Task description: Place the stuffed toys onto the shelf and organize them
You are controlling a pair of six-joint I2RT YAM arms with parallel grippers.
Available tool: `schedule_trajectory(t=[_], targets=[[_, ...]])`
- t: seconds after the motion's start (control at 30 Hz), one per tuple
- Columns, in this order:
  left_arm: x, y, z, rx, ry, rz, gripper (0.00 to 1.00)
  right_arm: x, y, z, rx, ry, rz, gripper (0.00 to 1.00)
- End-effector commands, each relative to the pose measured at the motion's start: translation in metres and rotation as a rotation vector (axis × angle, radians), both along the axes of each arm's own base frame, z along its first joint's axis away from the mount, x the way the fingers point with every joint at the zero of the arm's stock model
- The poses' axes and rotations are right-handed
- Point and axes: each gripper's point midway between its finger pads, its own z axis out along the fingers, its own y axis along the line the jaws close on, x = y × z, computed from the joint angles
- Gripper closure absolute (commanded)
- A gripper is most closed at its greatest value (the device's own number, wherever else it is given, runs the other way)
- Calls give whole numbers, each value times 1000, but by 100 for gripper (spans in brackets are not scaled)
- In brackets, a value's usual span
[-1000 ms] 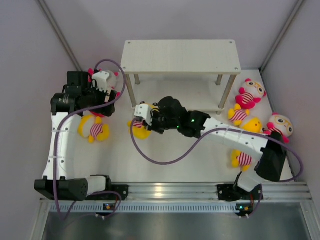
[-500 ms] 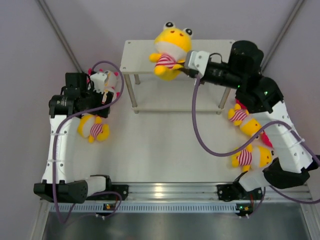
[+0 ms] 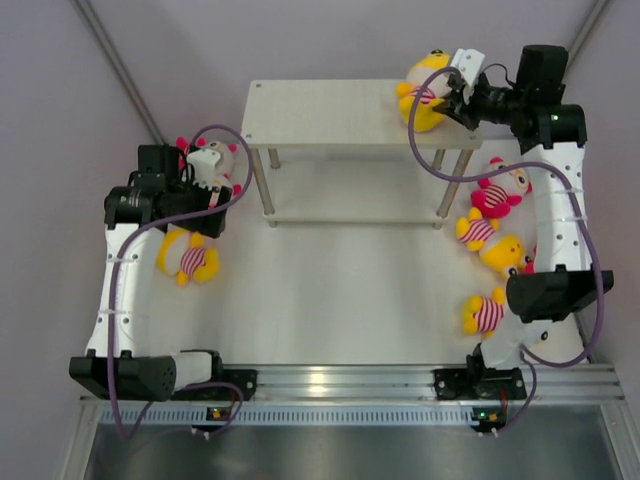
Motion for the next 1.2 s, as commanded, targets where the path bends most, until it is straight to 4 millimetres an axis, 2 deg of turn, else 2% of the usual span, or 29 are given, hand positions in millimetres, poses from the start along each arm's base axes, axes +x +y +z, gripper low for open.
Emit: schedule_trajectory(t=[0.0, 0.17, 0.3, 0.33, 0.5, 0.53, 0.6, 0.63, 0.7, 0.73, 0.77, 0.83, 0.87, 0.9, 0.93, 1.0, 1.03, 1.07, 1.13, 1.17], targets=[[0, -3, -5, -14, 22, -18, 15, -28, 15, 18, 8, -35, 119, 98], [1, -4, -8, -20, 31, -23, 15, -24, 3, 1, 0, 13, 90, 93], [1, -5, -9, -19, 34, -26, 15, -22, -6, 5, 31, 22, 63, 72], [1, -5, -8, -21, 33, -29, 15, -20, -16, 6, 33, 23, 30, 62], [1, -8, -11, -31, 43, -37, 15, -28, -24, 24, 64, -13, -33, 38], [1, -8, -11, -32, 44, -38, 14, -24, -27, 37, 70, -72, -56, 36], [0, -9, -13, -36, 50, -39, 14, -35, -29, 44, 97, -95, -82, 30], [0, -8, -15, -37, 53, -36, 14, -35, -29, 55, 107, -142, -93, 24], [-1, -7, -20, -33, 70, -33, 14, -50, -30, 66, 154, -164, -117, 15], [-1, -7, -22, -31, 74, -33, 14, -54, -34, 73, 174, -182, -152, 14], [-2, -7, -24, -33, 83, -30, 14, -63, -35, 90, 252, -215, -189, 12], [-3, -9, -32, -40, 107, -35, 15, -66, -58, 110, 383, -258, -363, 8], [-4, -10, -34, -46, 113, -36, 14, -77, -65, 114, 502, -248, -420, 7], [-4, -13, -35, -61, 116, -45, 14, -80, -73, 112, 558, -238, -476, 7], [-4, -14, -37, -66, 123, -45, 14, -79, -93, 108, 625, -235, -603, 7], [-4, -16, -38, -77, 128, -49, 14, -85, -112, 74, 795, -117, -764, 7], [-4, -17, -39, -81, 130, -52, 14, -85, -141, 57, 875, -119, -945, 7], [-5, -17, -39, -80, 130, -53, 14, -88, -152, 14, 950, -38, -1056, 7], [-5, -16, -37, -74, 124, -56, 14, -95, -184, -31, 1004, -32, -1276, 8], [-5, -15, -37, -69, 122, -57, 14, -95, -190, -72, 995, 22, -1353, 8]])
